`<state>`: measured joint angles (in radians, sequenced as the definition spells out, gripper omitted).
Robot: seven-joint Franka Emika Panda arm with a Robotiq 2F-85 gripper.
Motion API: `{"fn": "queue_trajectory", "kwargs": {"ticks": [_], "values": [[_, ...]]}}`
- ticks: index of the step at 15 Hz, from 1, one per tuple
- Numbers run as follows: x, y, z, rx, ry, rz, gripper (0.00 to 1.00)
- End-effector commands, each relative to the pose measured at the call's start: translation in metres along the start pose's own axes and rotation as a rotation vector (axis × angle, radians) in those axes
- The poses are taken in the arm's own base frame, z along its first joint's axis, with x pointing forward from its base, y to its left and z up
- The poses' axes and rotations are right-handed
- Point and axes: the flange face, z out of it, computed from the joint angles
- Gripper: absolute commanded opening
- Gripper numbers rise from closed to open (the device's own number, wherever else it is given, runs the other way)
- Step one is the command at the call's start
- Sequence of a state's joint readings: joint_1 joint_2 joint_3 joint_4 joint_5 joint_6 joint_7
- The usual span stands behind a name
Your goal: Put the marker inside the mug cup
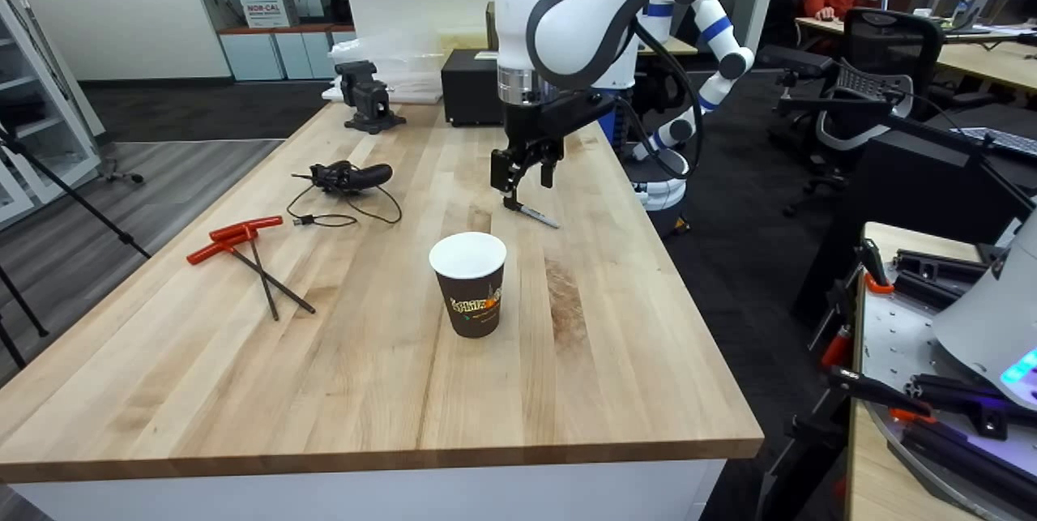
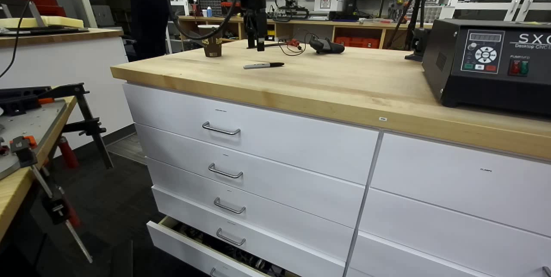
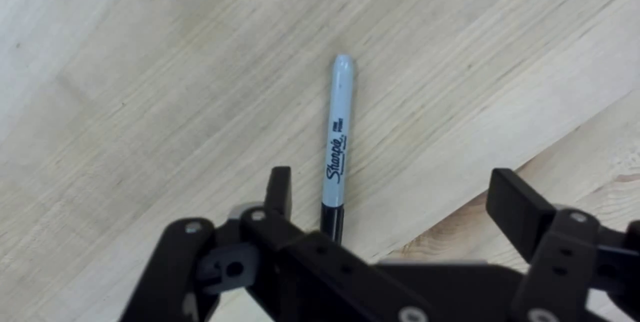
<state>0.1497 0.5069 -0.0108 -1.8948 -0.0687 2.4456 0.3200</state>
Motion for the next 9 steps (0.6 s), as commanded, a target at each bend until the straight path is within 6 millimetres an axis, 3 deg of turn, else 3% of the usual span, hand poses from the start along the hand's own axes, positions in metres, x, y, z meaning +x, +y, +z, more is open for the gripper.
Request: {"fn": "queue_trajectory", "kwargs": {"ticks": [1, 9], "values": [[-0.006, 0.003, -0.002, -0.034, 0.012, 0.03, 1.0], [-0.005, 0.01, 0.026, -0.045, -0.057, 0.038, 1.0]]}}
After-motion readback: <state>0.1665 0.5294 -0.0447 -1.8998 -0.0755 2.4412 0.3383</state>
